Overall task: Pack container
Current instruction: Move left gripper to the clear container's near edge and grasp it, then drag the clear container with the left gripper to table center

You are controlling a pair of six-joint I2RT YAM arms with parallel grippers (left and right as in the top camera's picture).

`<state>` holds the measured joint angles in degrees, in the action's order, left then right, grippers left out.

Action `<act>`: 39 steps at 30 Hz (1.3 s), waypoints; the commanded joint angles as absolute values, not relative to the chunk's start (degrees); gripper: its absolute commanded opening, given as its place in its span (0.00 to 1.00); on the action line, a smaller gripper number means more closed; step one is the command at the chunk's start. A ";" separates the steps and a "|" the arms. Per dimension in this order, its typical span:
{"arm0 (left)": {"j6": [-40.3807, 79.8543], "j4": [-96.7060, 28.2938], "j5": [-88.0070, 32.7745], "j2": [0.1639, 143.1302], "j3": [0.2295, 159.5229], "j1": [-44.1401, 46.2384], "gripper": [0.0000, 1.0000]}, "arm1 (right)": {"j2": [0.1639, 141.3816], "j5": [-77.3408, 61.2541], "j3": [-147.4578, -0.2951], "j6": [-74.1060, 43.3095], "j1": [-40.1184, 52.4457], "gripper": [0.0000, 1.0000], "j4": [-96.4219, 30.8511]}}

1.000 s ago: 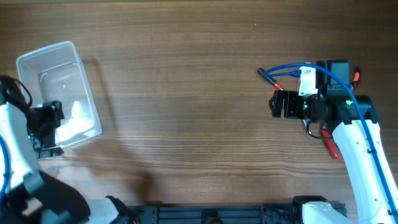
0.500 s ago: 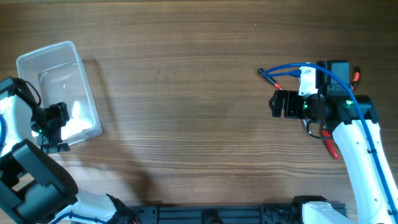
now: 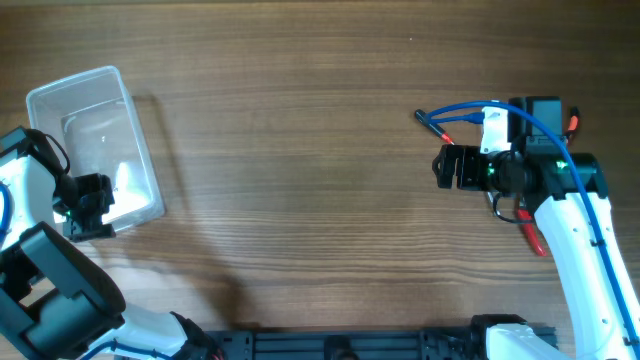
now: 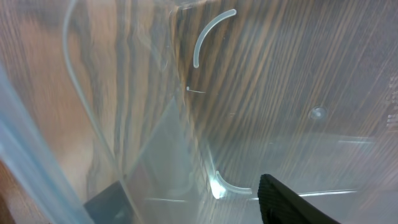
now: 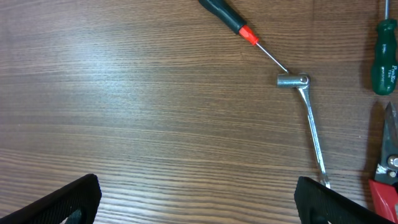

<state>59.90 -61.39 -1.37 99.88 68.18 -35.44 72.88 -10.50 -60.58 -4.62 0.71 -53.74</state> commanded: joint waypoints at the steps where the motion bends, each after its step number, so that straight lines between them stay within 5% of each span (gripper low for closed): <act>1: 60.47 -61.28 -0.62 100.42 67.77 -35.75 0.55 | 73.01 -11.60 -61.82 -4.47 0.91 1.00 -53.36; 9: 60.47 -61.28 -0.62 100.42 67.77 -35.75 0.28 | 73.01 -11.62 -61.82 -4.49 0.91 1.00 -53.36; 23: 60.47 -61.25 -0.62 100.42 67.77 -35.75 0.17 | 73.01 -11.62 -61.82 -4.51 0.91 1.00 -53.39; 28: 60.47 -61.25 -0.97 100.42 67.77 -35.75 0.04 | 73.01 -11.64 -61.82 -4.51 0.91 1.00 -53.36; 39: 56.40 -61.08 -3.03 99.53 69.08 -35.75 0.04 | 73.01 -11.62 -61.82 -4.49 0.91 1.00 -53.08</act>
